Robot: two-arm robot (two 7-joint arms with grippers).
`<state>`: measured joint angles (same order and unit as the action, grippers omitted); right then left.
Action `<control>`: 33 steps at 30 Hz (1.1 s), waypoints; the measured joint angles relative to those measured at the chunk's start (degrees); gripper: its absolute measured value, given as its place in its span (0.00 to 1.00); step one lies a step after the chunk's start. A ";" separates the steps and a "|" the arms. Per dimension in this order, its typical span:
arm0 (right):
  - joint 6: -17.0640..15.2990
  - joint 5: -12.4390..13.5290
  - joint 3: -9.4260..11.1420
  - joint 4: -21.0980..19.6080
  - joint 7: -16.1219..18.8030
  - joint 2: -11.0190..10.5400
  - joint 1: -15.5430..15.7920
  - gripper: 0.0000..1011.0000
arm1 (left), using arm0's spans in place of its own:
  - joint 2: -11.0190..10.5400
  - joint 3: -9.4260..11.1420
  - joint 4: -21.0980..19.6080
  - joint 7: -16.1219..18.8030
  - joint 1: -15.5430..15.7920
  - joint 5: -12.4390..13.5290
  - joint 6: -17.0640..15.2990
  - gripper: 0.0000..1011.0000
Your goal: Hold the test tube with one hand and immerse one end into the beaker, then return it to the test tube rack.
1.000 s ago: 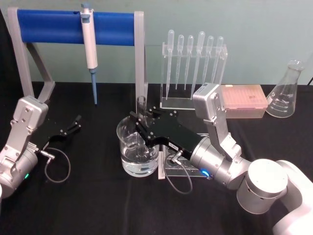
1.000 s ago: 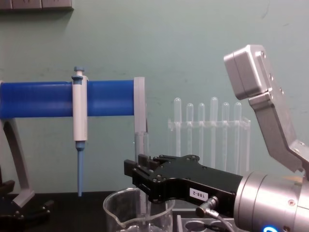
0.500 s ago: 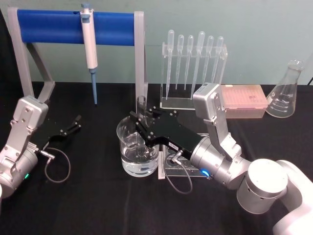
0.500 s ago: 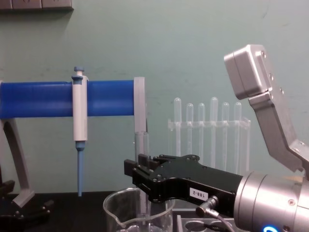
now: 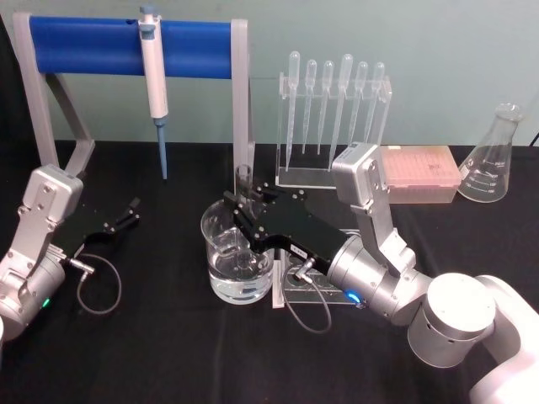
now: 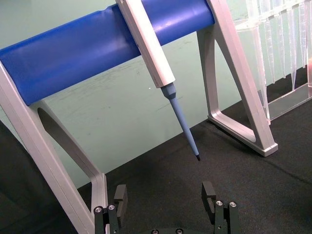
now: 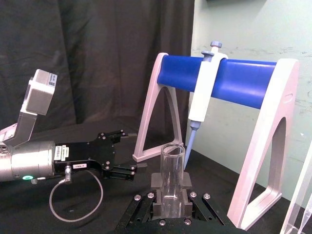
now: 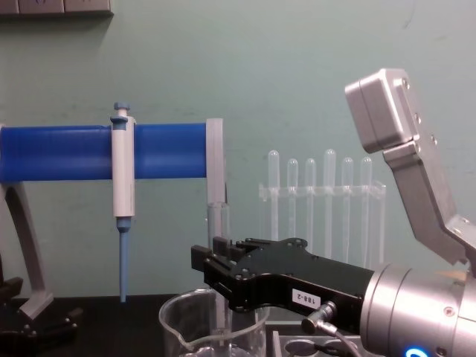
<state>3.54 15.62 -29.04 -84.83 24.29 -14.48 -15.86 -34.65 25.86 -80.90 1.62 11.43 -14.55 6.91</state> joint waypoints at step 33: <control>0.00 0.00 0.00 0.00 0.00 0.00 0.00 0.22 | 0.00 0.00 0.00 0.00 0.00 0.00 0.00 0.99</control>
<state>3.55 15.61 -29.05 -84.83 24.29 -14.48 -15.86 -34.65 25.86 -80.90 1.62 11.43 -14.55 6.91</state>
